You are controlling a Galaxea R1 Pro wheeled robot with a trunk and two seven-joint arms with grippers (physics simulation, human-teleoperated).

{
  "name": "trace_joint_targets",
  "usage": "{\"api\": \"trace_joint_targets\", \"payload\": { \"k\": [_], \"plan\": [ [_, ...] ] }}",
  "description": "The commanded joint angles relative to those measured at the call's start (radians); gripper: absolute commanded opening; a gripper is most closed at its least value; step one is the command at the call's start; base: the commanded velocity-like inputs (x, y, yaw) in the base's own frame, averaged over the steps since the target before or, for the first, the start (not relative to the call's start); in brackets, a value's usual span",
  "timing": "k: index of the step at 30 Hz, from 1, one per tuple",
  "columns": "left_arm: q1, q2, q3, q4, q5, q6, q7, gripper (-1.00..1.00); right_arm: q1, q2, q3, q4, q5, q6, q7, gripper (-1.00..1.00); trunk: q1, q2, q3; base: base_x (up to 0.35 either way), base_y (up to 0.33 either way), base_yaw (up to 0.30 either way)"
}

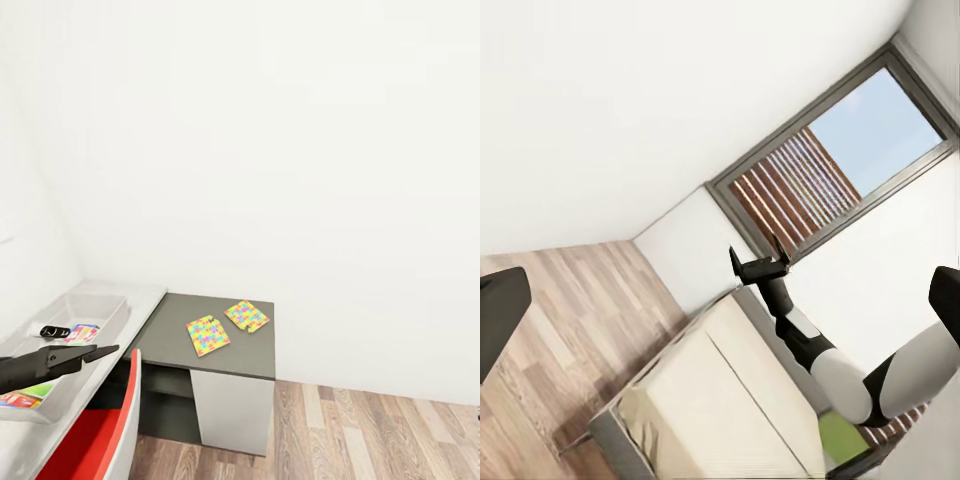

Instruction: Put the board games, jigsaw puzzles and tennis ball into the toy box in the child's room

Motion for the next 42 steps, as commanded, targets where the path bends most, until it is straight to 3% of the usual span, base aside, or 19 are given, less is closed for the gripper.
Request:
{"api": "trace_joint_targets", "payload": {
  "k": [1,36,39,42],
  "plan": [
    [-0.001,0.000,0.000,0.000,0.000,0.011,-0.003,1.00,0.000,0.000,0.000,0.000,-0.003,0.005,0.000,1.00,0.001,-0.002,-0.001,0.000,0.000,-0.208],
    [-0.002,-0.004,-0.004,-0.003,0.001,0.013,-0.001,1.00,-0.001,-0.002,0.000,0.021,0.001,-0.001,-0.007,1.00,0.001,-0.002,0.045,0.000,0.000,-0.208],
    [-0.007,-0.017,-0.018,-0.024,-0.002,0.023,0.005,1.00,-0.002,-0.001,0.000,0.021,0.022,-0.004,-0.014,1.00,0.001,-0.002,0.047,0.000,0.000,-0.135],
    [-0.015,-0.047,-0.043,-0.053,-0.017,0.058,0.036,1.00,-0.002,0.000,0.000,0.020,0.070,-0.006,-0.022,1.00,0.001,-0.002,0.048,0.000,0.000,-0.055]
  ]
}}
